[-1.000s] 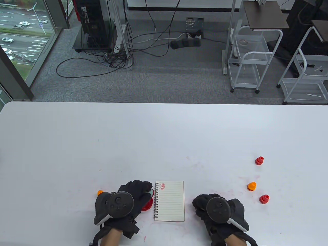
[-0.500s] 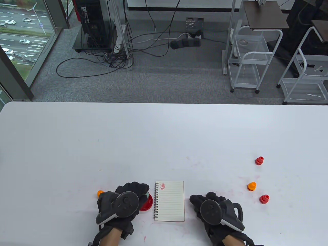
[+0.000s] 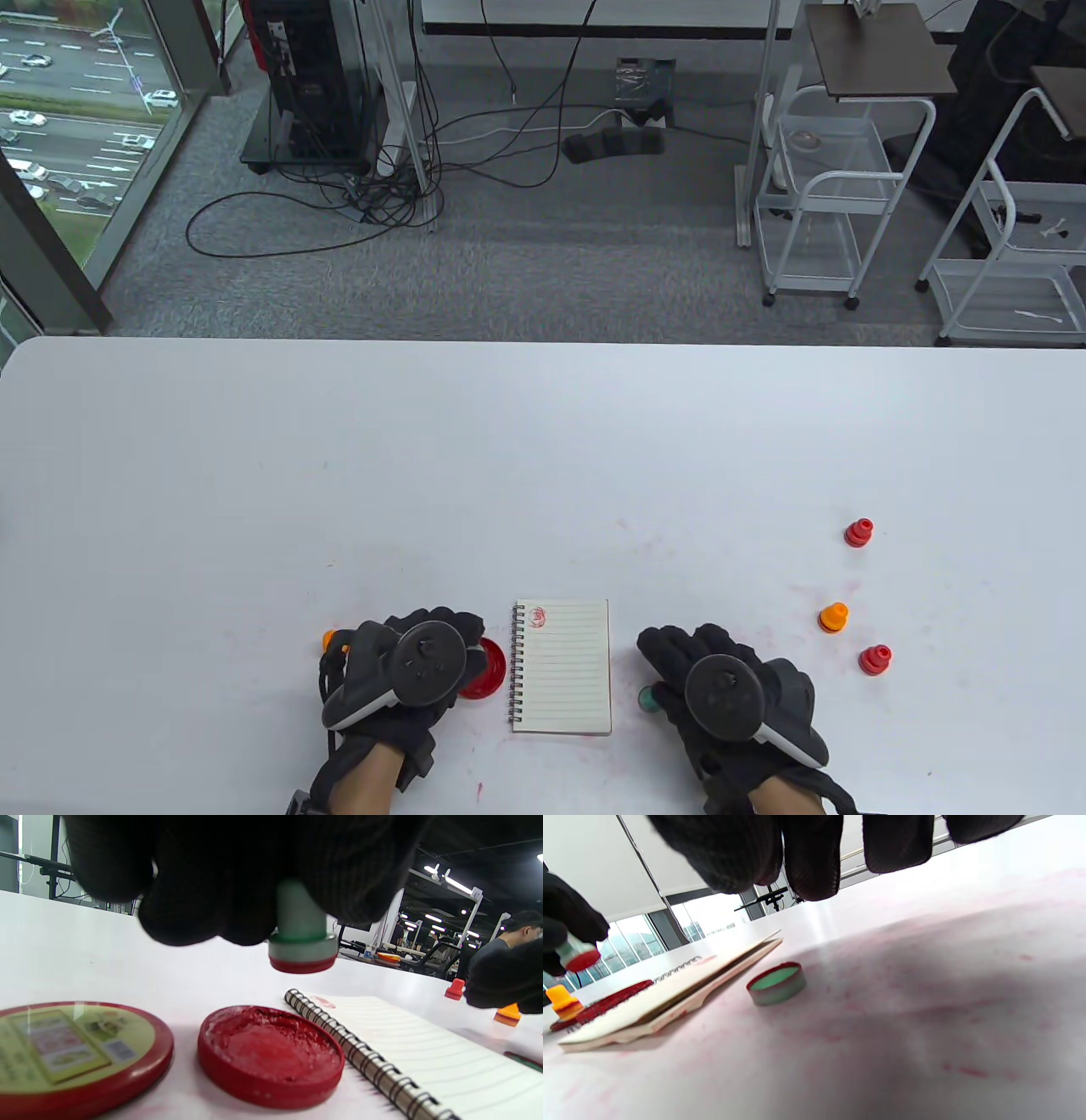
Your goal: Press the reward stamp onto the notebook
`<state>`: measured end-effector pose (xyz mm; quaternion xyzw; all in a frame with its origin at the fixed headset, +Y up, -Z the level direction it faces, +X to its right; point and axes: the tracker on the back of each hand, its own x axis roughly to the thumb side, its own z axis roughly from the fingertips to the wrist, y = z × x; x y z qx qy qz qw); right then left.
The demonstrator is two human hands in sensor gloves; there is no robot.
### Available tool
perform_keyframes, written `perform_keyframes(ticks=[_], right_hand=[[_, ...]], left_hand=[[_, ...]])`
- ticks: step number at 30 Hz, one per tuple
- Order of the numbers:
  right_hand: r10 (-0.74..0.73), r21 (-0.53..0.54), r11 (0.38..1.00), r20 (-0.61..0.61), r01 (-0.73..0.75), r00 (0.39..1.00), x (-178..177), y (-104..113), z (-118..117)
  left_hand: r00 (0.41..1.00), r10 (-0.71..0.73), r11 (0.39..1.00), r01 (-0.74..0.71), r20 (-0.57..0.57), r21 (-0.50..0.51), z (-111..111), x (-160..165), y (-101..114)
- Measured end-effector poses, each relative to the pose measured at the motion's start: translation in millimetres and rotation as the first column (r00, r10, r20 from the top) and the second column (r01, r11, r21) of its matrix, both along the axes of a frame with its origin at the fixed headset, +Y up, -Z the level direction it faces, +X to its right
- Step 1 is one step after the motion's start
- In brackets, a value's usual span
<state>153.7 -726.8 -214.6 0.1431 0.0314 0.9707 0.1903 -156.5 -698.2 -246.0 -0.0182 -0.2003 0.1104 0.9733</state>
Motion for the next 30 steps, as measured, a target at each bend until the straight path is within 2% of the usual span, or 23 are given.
perform_keyframes(ticks=[3,6,9,10,11,14,19,30], right_hand=[[-0.027,0.006,1.000,0.014,0.027,1.000,3.9,2.9,0.5],[-0.048,0.007,0.999,0.025,0.048,0.999,7.1,4.1,0.7],[-0.056,0.004,0.998,0.027,0.056,0.998,8.3,4.0,0.4],[-0.057,0.003,0.998,0.028,0.057,0.998,8.4,3.9,0.3],[-0.057,0.001,0.998,0.028,0.057,0.998,8.2,4.4,0.3],[-0.061,0.000,0.998,0.030,0.061,0.998,8.5,4.5,0.0],[-0.066,-0.013,0.998,0.033,0.067,0.997,9.0,4.5,-0.5],[-0.065,-0.012,0.998,0.041,0.066,0.997,10.4,4.4,-1.3]], left_hand=[[0.999,-0.035,0.999,0.035,0.018,-0.003,-3.1,8.1,-7.8],[0.985,-0.166,0.986,0.165,0.054,0.009,-5.6,21.3,-16.8],[0.970,-0.229,0.972,0.232,0.076,-0.038,-8.4,28.8,-29.5],[0.984,-0.163,0.986,0.164,0.065,-0.007,-8.8,29.5,-28.8],[0.980,-0.189,0.981,0.191,0.059,-0.027,-8.5,30.3,-27.9],[0.980,-0.188,0.982,0.188,0.065,0.007,-9.1,31.0,-27.5],[0.979,-0.201,0.979,0.202,0.040,-0.024,-11.2,33.6,-26.6],[0.973,-0.220,0.974,0.223,0.068,-0.041,-15.1,36.7,-24.7]])
